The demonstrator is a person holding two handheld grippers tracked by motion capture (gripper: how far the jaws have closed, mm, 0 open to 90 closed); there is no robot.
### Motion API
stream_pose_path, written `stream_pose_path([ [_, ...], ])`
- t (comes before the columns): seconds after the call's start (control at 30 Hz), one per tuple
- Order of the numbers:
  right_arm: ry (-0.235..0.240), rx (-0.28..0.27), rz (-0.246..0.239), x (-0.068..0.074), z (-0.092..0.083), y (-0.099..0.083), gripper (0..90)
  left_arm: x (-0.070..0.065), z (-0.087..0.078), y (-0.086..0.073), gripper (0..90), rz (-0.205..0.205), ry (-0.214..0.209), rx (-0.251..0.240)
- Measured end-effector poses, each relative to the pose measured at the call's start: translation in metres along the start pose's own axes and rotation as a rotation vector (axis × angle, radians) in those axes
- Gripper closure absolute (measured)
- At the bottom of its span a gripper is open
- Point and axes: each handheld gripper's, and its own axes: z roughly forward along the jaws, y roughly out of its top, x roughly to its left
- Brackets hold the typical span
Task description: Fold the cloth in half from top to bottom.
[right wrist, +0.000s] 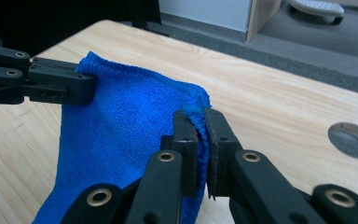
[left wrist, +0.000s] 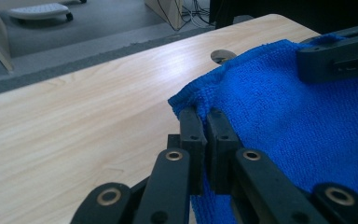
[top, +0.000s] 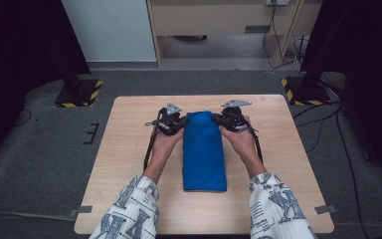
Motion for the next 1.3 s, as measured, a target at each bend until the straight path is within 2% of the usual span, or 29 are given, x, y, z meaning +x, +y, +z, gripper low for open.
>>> stream_pose_path([
  [0.2, -0.008, -0.019, -0.005, -0.001, 0.000, 0.006, 84.6, 0.000, -0.004, 0.009, 86.1, 0.018, 0.004, -0.013],
  [0.53, -0.006, -0.019, -0.020, -0.003, -0.007, 0.002, 84.4, -0.006, -0.003, 0.009, 86.0, 0.048, 0.002, -0.008],
  [0.8, 0.001, -0.041, -0.010, -0.003, -0.007, 0.005, 84.1, -0.004, -0.007, 0.014, 86.0, 0.041, 0.007, -0.025],
  [0.87, 0.008, -0.046, -0.018, -0.002, -0.008, 0.005, 84.0, -0.004, -0.009, 0.014, 86.0, 0.058, 0.006, -0.015],
  [1.03, 0.023, -0.052, -0.033, 0.000, -0.011, 0.000, 84.0, -0.007, -0.016, 0.012, 86.0, 0.072, 0.003, -0.019],
  [1.3, 0.036, -0.044, -0.065, 0.006, -0.021, -0.013, 83.9, -0.017, -0.024, 0.000, 85.7, 0.078, -0.017, -0.012],
])
